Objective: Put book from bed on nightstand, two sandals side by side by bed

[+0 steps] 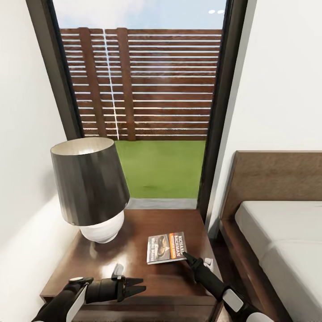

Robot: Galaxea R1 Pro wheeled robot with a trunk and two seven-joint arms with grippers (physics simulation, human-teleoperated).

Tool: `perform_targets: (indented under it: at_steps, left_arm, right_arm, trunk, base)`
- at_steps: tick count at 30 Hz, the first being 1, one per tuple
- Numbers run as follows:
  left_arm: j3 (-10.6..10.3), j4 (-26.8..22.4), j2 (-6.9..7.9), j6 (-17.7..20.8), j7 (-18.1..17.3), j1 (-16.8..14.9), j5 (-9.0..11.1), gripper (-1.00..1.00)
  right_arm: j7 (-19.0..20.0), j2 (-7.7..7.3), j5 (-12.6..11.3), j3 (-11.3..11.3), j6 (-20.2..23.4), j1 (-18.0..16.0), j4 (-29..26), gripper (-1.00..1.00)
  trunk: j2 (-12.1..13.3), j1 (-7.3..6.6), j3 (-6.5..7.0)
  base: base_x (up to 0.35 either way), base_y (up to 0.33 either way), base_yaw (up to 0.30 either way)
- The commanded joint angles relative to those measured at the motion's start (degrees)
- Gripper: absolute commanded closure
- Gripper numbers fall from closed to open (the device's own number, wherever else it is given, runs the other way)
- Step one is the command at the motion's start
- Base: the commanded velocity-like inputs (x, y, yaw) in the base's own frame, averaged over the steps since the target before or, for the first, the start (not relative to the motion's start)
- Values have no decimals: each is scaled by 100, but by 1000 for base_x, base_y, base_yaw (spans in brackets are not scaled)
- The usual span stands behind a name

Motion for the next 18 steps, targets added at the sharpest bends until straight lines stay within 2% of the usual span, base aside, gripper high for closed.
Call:
perform_targets:
  at_steps: [1, 7, 11, 18]
  left_arm:
    - [-37, -1, 8, 60, -2, -5, 52, -100]
    - [-37, -1, 8, 60, -2, -6, 52, -100]
    - [-37, -1, 8, 60, 1, -3, 52, -100]
    - [-37, -1, 8, 60, -2, -4, 52, -100]
  right_arm:
    - [3, 1, -47, -4, 51, -1, -3, 100]
    - [3, 1, -47, -4, 51, -1, -3, 100]
    - [3, 1, -47, -4, 51, -1, -3, 100]
    - [3, 1, -47, -4, 51, -1, -3, 100]
  trunk:
    - [-2, -1, -5]
    - [-2, -1, -5]
    - [-8, 9, -94]
    - [-8, 9, -94]
  base:
    - [0, 0, 0]
    - [0, 0, 0]
    - [0, 0, 0]
    - [0, 0, 0]
